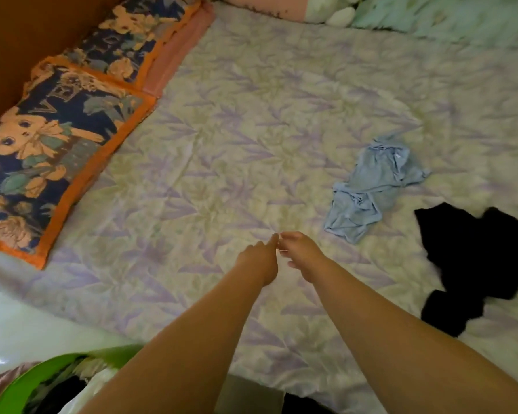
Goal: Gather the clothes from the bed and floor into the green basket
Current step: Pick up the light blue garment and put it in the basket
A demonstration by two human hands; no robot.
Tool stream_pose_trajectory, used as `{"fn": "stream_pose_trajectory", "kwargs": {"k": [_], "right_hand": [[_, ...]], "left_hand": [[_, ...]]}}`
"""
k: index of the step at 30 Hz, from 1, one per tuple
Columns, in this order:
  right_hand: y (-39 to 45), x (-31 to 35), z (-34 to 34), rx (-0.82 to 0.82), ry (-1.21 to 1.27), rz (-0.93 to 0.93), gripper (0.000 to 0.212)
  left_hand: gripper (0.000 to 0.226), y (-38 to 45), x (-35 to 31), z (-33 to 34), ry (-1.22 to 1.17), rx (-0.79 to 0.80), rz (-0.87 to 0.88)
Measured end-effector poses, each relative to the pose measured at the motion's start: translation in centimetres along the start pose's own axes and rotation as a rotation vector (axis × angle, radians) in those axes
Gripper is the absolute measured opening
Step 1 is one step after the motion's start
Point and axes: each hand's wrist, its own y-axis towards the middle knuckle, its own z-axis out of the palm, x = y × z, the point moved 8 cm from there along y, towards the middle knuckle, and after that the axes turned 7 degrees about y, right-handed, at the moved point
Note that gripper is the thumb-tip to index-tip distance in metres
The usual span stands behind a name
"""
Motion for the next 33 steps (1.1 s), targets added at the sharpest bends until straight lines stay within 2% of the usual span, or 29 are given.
{"fn": "stream_pose_trajectory", "kwargs": {"k": [9, 17, 20, 21, 24, 28, 31, 33], "right_hand": [[8.2, 0.2, -15.1, -0.152, 0.035, 0.041, 0.038], [13.9, 1.3, -23.9, -0.335, -0.054, 0.079, 0.036], [18.2, -0.3, -27.8, -0.42, -0.116, 0.11, 0.044], [20.2, -1.3, -28.8, -0.417, -0.155, 0.137, 0.043], [20.8, -1.2, -29.7, -0.422, -0.173, 0.162, 0.007], [20.9, 0.2, -28.8, -0.403, 0.072, 0.022, 0.028], [20.5, 0.2, -26.9, -0.331, 0.345, -0.063, 0.013], [20.6, -0.1, -24.5, -0.199, 0.49, -0.045, 0.016]], "left_hand": [[0.075, 10.4, -9.6, -1.4, -0.096, 0.1, 0.046], [0.074, 16.9, -12.5, -2.3, -0.217, 0.118, 0.031], [0.074, 19.4, -13.3, -2.1, -0.221, 0.141, 0.026], [0.074, 20.3, -13.6, -2.0, -0.232, 0.15, 0.024], [0.073, 21.8, -14.2, -1.8, -0.247, 0.158, 0.044], [0.068, 23.5, -14.5, -0.6, -0.281, 0.19, 0.028], [0.062, 24.5, -14.9, 0.7, -0.415, 0.225, -0.043], [0.063, 24.7, -15.0, 0.9, -0.521, 0.212, -0.085]]}}
